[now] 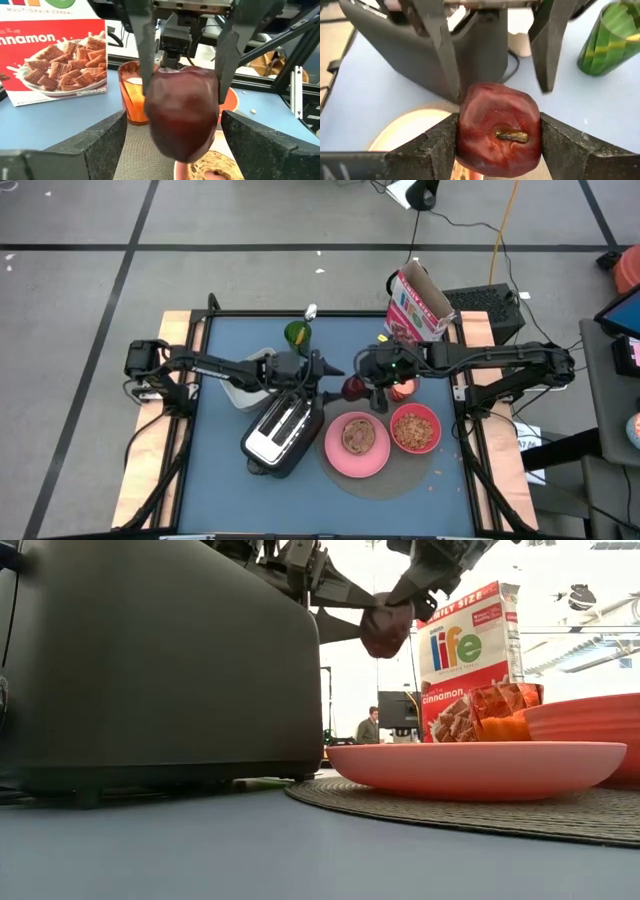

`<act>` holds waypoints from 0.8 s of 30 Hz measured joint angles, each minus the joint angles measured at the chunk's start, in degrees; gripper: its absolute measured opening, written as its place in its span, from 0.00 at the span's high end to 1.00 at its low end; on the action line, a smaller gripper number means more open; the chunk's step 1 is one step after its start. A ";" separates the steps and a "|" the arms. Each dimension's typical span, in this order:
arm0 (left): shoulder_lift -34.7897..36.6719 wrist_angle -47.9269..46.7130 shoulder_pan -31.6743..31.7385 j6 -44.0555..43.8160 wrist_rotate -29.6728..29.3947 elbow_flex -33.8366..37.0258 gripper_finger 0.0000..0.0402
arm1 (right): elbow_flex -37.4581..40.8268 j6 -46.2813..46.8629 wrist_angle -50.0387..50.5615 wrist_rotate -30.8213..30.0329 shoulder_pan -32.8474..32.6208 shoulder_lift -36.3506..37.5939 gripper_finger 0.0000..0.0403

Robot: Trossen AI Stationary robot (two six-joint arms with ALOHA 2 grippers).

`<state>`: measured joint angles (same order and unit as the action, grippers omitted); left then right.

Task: Arrange a breakfast setting
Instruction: Put the apple on the placemat to the top of the pink plate

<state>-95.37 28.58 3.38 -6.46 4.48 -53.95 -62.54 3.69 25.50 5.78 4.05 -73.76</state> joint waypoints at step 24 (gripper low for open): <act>0.02 -0.03 5.06 -0.10 -0.04 0.00 0.18 | -0.02 0.12 2.14 -5.68 -0.02 -5.87 0.41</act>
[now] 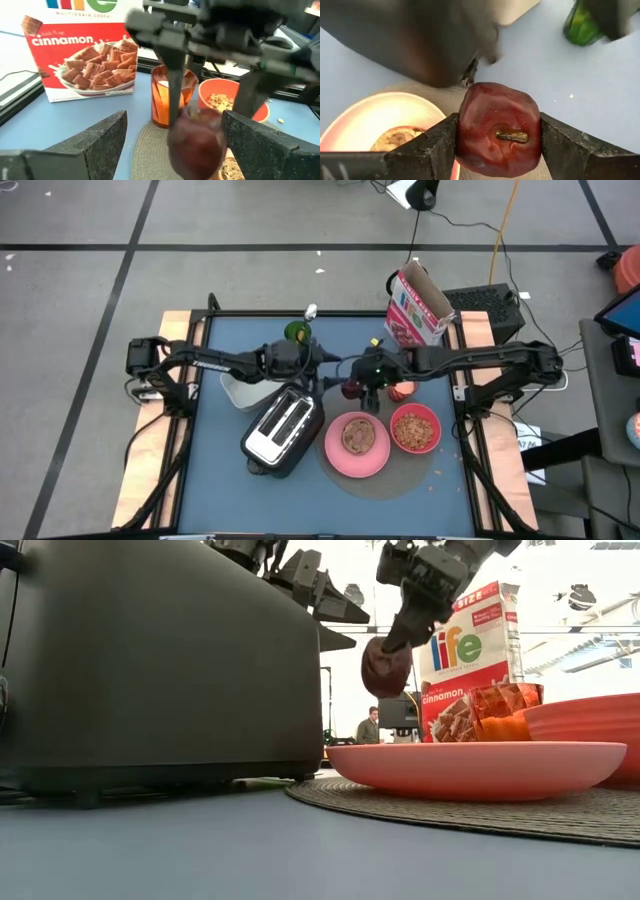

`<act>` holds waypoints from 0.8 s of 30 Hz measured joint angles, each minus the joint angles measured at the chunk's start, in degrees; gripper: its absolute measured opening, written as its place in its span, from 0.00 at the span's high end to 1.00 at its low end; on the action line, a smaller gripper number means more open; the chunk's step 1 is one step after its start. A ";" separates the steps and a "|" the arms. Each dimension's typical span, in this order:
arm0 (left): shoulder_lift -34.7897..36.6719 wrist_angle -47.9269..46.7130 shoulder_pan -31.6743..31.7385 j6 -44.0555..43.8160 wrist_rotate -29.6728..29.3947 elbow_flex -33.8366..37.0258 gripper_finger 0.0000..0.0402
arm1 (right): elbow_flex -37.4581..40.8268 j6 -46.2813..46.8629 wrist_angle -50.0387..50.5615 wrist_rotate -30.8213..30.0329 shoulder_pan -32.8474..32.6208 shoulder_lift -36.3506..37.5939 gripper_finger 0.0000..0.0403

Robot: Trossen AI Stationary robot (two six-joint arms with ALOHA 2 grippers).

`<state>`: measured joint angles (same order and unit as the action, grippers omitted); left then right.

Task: Arrange a breakfast setting
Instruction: Put the apple on the placemat to the top of the pink plate

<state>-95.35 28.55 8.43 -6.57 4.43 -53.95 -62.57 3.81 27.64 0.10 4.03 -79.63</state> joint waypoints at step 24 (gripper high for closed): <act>4.93 -0.82 7.07 0.09 0.06 0.07 0.18 | 1.56 0.02 -6.73 -0.48 -0.02 -7.32 0.42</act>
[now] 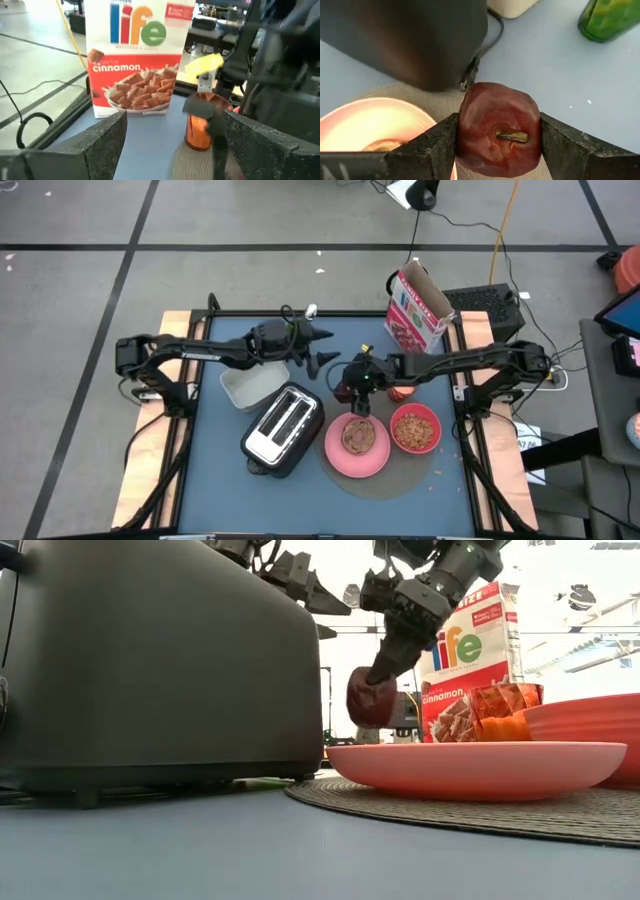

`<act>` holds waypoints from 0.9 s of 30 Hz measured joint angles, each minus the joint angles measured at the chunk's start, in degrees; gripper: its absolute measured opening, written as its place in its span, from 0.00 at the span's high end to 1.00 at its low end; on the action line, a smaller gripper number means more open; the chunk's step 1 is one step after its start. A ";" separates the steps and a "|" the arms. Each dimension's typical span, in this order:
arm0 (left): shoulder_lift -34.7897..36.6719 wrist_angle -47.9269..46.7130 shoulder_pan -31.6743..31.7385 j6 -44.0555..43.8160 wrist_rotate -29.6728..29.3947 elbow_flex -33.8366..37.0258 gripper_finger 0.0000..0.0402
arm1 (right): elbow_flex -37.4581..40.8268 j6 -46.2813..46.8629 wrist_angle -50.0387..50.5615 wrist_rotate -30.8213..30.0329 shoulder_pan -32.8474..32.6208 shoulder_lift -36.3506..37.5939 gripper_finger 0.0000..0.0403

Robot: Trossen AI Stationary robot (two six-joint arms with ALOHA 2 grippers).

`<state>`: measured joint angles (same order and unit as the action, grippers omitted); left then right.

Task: Arrange a breakfast setting
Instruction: Put the apple on the placemat to the top of the pink plate

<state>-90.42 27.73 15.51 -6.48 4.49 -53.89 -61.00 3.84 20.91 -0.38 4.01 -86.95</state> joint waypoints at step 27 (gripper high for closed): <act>1.34 -0.65 0.13 0.35 0.07 -0.04 0.18 | 14.06 2.31 -10.56 -2.71 0.02 0.54 0.41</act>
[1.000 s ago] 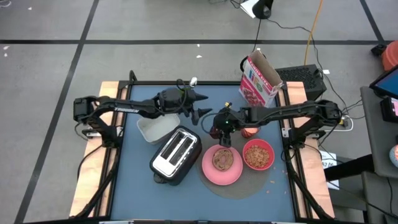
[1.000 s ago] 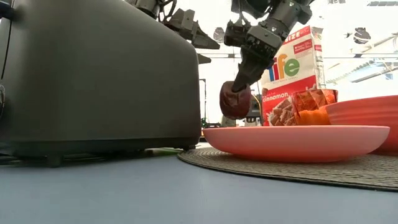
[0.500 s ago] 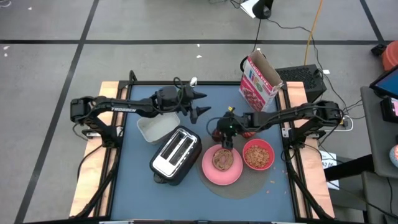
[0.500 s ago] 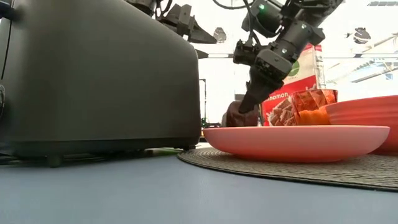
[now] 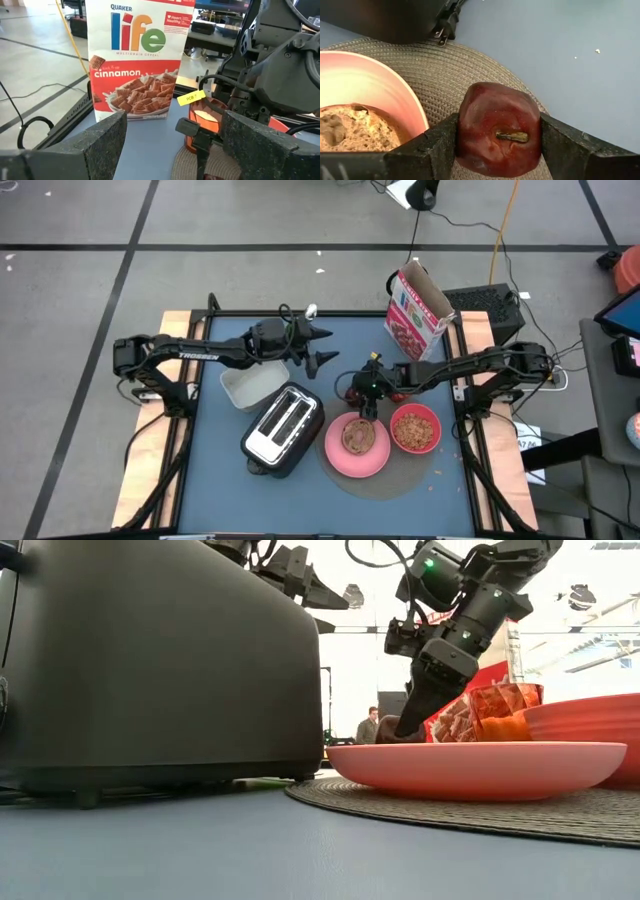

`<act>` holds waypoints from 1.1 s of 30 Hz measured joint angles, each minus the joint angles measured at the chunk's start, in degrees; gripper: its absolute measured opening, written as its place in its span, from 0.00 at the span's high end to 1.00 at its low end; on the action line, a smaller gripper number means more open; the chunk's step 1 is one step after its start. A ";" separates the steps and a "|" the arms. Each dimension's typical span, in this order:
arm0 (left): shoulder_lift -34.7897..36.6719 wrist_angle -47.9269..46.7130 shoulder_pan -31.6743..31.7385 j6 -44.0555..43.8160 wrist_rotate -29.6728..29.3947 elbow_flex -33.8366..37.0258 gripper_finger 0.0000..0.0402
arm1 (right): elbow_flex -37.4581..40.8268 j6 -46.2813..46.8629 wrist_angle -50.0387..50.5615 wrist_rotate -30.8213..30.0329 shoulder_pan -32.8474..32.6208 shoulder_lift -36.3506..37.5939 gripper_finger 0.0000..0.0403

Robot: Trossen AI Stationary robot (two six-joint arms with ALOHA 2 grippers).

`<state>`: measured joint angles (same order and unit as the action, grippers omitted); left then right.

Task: Arrange a breakfast setting
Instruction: Put the apple on the placemat to the top of the pink plate

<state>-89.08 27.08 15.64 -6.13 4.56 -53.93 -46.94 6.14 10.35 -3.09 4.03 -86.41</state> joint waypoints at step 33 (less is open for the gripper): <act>0.00 -0.10 0.00 -0.13 0.00 0.00 0.18 | 0.17 0.16 -1.86 0.28 0.00 -0.22 0.31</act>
<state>-89.08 26.98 15.64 -6.26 4.56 -53.93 -46.76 6.30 8.49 -2.81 4.03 -86.63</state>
